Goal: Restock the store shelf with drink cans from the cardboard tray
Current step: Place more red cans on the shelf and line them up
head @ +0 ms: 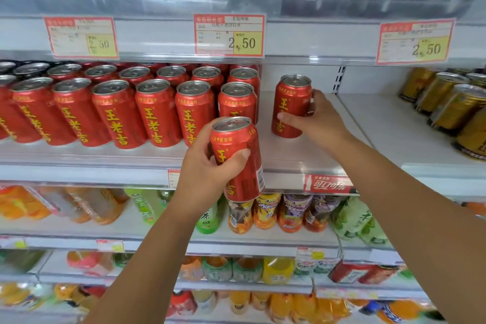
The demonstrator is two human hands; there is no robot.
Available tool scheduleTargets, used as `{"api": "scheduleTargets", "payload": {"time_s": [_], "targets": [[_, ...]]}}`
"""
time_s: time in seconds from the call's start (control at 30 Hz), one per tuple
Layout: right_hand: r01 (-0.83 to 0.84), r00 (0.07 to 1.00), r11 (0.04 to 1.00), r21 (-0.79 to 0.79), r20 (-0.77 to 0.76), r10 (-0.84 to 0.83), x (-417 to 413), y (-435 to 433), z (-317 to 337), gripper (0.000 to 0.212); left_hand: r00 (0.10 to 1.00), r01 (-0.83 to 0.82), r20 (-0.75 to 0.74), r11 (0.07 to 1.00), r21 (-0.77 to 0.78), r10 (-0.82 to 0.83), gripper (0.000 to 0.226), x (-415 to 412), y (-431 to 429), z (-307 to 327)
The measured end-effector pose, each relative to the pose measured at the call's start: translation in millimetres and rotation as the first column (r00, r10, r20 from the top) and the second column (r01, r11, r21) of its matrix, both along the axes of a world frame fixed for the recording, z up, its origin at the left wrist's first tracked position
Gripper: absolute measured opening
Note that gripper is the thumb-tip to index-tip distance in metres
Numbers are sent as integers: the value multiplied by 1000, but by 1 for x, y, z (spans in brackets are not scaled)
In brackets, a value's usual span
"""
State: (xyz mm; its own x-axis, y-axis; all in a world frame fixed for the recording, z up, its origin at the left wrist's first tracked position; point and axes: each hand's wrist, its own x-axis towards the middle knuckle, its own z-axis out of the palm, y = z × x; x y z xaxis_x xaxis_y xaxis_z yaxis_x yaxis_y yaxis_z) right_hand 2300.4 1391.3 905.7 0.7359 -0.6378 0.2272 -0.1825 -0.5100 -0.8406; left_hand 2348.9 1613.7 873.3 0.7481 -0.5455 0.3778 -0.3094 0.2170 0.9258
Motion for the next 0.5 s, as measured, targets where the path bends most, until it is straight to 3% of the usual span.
{"api": "scheduleTargets", "payload": {"time_s": [0.3,0.5], "targets": [[-8,1000,1000,11,4,8,42,-22,-4,69,1000,-17,20,996,86,15,48,3,-4,-2],[-72,997,997,-30,-20,71,59,-29,-8,67,999,-15,40,993,116,10,54,3,-3,-3]]}}
